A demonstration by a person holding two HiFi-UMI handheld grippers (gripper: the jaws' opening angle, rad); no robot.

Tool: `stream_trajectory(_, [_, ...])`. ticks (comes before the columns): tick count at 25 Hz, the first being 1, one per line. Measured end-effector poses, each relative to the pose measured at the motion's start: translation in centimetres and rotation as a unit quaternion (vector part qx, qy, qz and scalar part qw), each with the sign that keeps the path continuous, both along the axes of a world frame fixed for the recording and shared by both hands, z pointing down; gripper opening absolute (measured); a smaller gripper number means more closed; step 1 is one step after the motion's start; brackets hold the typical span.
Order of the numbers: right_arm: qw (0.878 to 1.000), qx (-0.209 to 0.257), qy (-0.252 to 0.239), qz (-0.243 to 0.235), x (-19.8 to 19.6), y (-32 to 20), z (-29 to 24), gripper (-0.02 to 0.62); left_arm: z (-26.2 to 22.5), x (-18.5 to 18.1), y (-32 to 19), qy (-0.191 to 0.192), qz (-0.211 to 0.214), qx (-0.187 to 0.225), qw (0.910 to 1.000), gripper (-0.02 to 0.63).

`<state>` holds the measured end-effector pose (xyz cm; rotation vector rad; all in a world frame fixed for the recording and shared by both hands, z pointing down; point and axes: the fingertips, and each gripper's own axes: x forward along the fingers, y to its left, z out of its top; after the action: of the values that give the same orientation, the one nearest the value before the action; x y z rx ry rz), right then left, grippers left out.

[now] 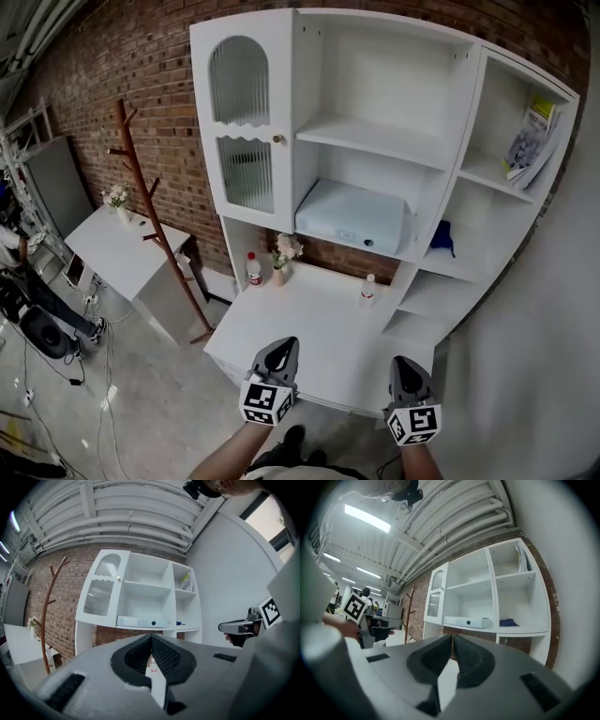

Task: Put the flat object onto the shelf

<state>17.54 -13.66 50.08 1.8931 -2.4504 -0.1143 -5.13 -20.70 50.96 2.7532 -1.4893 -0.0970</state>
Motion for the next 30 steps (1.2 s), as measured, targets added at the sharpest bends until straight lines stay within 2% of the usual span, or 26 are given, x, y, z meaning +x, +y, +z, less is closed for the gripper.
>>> stream_trajectory(7, [1.000, 0.003, -0.003, -0.001, -1.3, 0.0, -0.1, 0.032, 0.0, -1.8, 0.1, -0.006, -0.004, -0.004, 1.0000, 0.025])
stream_trajectory(18, [0.999, 0.017, -0.006, 0.039, -2.2, -0.2, -0.8, 0.029, -0.6, -4.4, -1.1, 0.003, 0.035, 0.001, 0.9994, 0.025])
stream_trajectory(30, [0.999, 0.009, -0.009, 0.046, -2.8, -0.3, -1.1, 0.029, 0.1, -4.4, -2.3, 0.008, 0.052, -0.012, 0.9985, 0.025])
